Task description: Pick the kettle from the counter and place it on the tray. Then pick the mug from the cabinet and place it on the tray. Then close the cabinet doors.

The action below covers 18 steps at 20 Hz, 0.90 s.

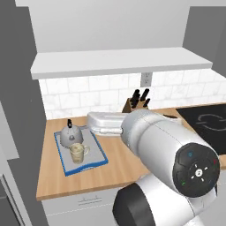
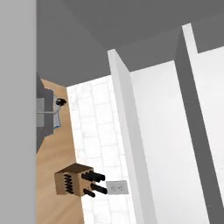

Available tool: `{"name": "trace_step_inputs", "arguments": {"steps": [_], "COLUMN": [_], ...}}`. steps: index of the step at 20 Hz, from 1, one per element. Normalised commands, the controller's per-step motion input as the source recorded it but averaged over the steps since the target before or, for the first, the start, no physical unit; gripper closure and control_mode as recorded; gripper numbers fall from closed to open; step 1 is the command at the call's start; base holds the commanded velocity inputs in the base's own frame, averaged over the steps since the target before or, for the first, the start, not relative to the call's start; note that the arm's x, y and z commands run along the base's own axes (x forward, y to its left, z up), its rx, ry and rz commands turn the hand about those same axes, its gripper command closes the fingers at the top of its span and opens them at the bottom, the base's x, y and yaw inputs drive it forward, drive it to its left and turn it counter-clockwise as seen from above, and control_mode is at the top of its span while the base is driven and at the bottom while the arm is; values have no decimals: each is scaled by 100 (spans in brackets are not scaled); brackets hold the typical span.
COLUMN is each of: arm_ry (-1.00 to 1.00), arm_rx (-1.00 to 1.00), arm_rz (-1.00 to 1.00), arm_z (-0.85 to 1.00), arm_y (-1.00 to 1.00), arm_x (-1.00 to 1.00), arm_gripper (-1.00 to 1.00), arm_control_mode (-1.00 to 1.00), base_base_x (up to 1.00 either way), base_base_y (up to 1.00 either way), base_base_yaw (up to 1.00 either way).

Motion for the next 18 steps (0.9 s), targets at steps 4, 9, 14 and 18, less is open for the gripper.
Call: {"name": "trace_step_inputs", "arguments": {"steps": [4,9,14,18], "arm_ry": [-8,-39,-53,-28], "arm_rx": [-12,-19,-32,-27], "arm_rz": [1,6,-3,-17], "arm_z": [-1,-2,0,0], "arm_y": [6,28,21,6], "arm_x": [-11,0,0,-9], "arm_gripper": [100,100,100,100], "arm_control_mode": [-100,-100,-100,-100], "base_base_x": [0,0,0,0], "base_base_y": [0,0,0,0], "base_base_yaw": [0,0,0,0]}}
